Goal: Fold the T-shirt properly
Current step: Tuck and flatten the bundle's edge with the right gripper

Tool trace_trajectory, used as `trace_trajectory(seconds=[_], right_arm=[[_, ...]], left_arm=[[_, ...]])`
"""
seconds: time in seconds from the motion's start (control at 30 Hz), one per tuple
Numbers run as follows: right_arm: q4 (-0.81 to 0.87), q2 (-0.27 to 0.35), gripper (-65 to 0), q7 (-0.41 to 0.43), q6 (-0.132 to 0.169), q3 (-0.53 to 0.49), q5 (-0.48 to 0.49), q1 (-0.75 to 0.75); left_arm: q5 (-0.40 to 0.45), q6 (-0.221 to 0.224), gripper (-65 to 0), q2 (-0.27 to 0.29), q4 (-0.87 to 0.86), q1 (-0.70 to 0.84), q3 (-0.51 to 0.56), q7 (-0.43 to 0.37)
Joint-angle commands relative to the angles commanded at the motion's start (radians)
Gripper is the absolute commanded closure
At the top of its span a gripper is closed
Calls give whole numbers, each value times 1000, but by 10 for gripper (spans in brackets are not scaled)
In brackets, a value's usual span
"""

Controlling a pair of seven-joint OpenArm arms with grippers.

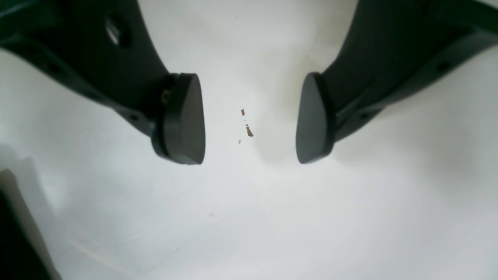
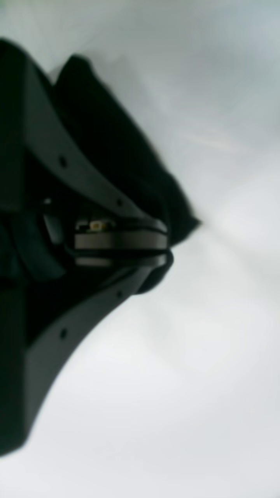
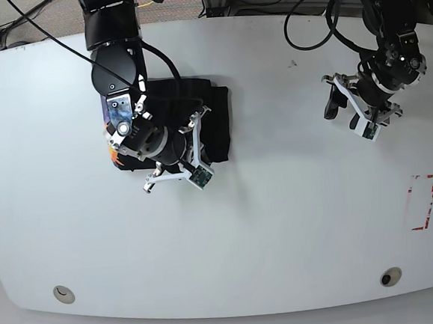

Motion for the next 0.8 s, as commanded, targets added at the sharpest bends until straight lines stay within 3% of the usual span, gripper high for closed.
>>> trace_trajectory(seconds=[0.33,0.57,0.7,0.8], right_arm=[[-124,-61,-14,6,0,-14,0,44],[-267,-112,-14,109,0,-14,-6,91],[-327,-124,-17,110,0,-14,0,100],[-285,-124,-101,106,0,-11,2,83]], left_arm=[[2,0,-344,3,-2,2,6,0],[-2,0,-344,5,-2,2,6,3],[0,0,-344,5,-2,3,6,3],[-2,0,-344,5,-2,0,6,3]])
